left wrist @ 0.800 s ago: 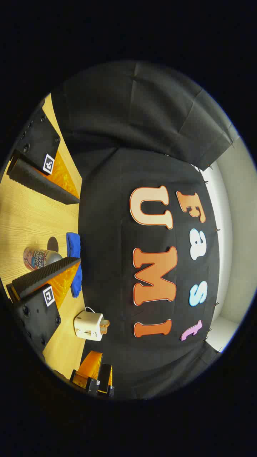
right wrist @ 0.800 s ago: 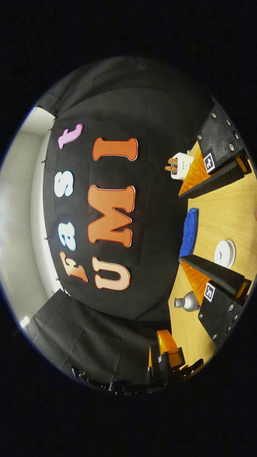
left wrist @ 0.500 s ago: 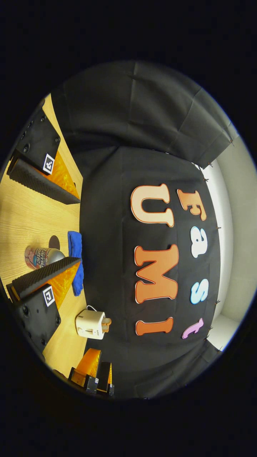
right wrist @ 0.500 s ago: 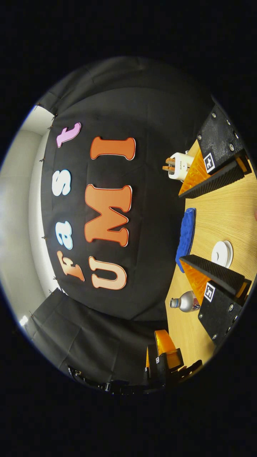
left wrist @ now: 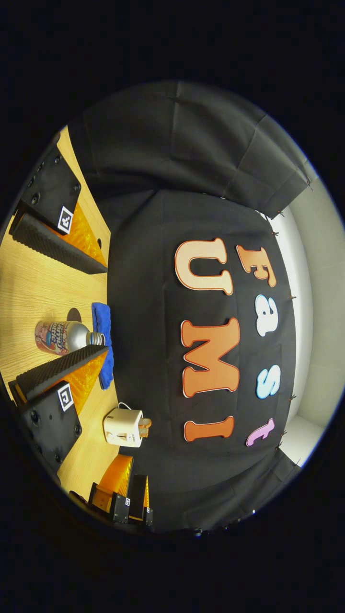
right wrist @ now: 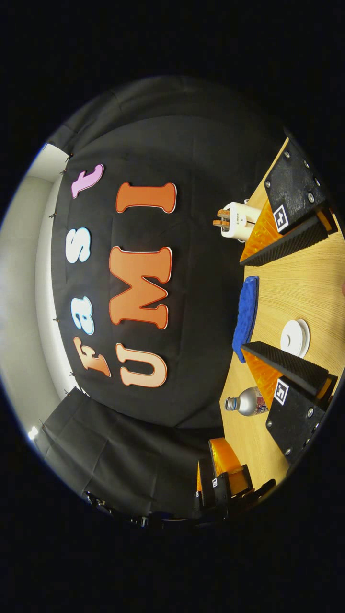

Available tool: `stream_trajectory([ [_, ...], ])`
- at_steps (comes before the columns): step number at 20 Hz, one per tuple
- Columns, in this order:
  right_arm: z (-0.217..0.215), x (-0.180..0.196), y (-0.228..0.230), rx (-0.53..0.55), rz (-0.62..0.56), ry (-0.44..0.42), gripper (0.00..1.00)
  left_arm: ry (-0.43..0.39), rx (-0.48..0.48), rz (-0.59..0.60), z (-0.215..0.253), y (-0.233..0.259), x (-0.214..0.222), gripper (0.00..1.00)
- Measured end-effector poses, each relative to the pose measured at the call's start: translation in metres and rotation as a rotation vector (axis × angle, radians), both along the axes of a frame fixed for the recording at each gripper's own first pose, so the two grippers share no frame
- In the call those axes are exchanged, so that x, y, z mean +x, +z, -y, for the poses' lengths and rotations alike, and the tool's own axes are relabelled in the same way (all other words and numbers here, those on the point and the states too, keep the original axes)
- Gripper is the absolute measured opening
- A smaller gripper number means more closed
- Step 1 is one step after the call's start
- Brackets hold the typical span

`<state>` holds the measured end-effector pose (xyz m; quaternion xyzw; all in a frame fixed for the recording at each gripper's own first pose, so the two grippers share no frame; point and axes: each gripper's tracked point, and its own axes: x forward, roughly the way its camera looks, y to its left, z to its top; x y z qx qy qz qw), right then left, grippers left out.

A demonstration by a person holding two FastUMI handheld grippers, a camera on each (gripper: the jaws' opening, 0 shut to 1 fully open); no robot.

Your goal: Open the teacup lid with one hand, grasp the water bottle and pour water into the teacup with the other hand; after pouring, place the water bottle on the coaster and then close the teacup lid.

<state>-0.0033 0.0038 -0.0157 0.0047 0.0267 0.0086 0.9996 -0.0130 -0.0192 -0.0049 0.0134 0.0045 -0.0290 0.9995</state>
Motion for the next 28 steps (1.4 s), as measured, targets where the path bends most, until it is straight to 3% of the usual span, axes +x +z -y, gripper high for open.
stream_trajectory([
  [9, -0.028, 0.019, -0.029, 0.009, -0.066, 0.063, 0.92, 0.002, 0.02, 0.015, 0.0, 0.001, -0.002, 1.0],
  [10, -0.031, 0.023, -0.036, 0.016, -0.081, 0.071, 0.92, 0.001, 0.032, 0.015, 0.0, -0.001, -0.001, 0.95],
  [13, -0.042, 0.035, -0.06, 0.03, -0.141, 0.1, 0.92, -0.007, 0.044, 0.007, 0.003, -0.007, 0.002, 0.98],
  [23, -0.067, 0.062, -0.135, -0.007, -0.321, 0.149, 0.69, -0.033, 0.052, -0.029, 0.007, -0.026, 0.013, 1.0],
  [28, -0.074, 0.071, -0.15, -0.003, -0.354, 0.162, 0.49, -0.028, 0.053, -0.047, 0.005, -0.032, 0.015, 1.0],
])
